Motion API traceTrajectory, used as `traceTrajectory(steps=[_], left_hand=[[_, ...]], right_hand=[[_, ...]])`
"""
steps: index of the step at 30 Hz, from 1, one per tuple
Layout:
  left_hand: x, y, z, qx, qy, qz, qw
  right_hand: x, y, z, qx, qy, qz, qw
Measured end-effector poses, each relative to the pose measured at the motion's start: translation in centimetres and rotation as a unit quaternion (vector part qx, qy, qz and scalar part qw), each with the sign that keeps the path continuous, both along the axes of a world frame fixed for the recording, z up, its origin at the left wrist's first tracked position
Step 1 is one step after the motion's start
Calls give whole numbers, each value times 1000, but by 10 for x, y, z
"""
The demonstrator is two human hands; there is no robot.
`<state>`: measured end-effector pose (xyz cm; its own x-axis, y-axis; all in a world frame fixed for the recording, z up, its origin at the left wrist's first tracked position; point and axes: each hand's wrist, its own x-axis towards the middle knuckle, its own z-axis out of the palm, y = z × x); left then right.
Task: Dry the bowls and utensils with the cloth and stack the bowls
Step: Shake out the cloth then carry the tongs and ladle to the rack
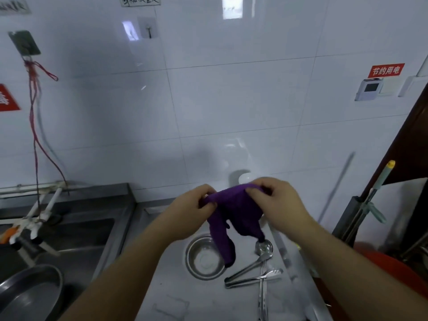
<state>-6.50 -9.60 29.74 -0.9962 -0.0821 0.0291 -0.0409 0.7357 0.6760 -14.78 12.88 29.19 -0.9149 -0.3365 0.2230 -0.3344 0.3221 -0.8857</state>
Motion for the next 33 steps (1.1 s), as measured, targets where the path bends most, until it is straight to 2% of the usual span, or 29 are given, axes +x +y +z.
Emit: traceTrajectory(steps=[5, 10, 14, 18, 22, 27, 33], left_hand=[[7, -8, 15, 61, -5, 18, 998], [10, -21, 22, 72, 54, 47, 995], [18, -37, 37, -55, 60, -16, 997], [26, -58, 59, -103, -5, -75, 992], [23, -63, 72, -189, -42, -69, 979], [12, -60, 72, -251, -67, -28, 965], [14, -61, 72, -243, -95, -53, 964]], right_hand=[[-10, -7, 50, 94, 88, 46, 991], [-17, -3, 98, 219, 116, 117, 962], [-16, -2, 120, 246, 122, 150, 950], [-15, 6, 130, 240, 166, 131, 947], [-11, 15, 139, 253, 198, 131, 938], [-8, 26, 149, 283, 235, 118, 922], [-23, 58, 153, 351, 265, 87, 894]])
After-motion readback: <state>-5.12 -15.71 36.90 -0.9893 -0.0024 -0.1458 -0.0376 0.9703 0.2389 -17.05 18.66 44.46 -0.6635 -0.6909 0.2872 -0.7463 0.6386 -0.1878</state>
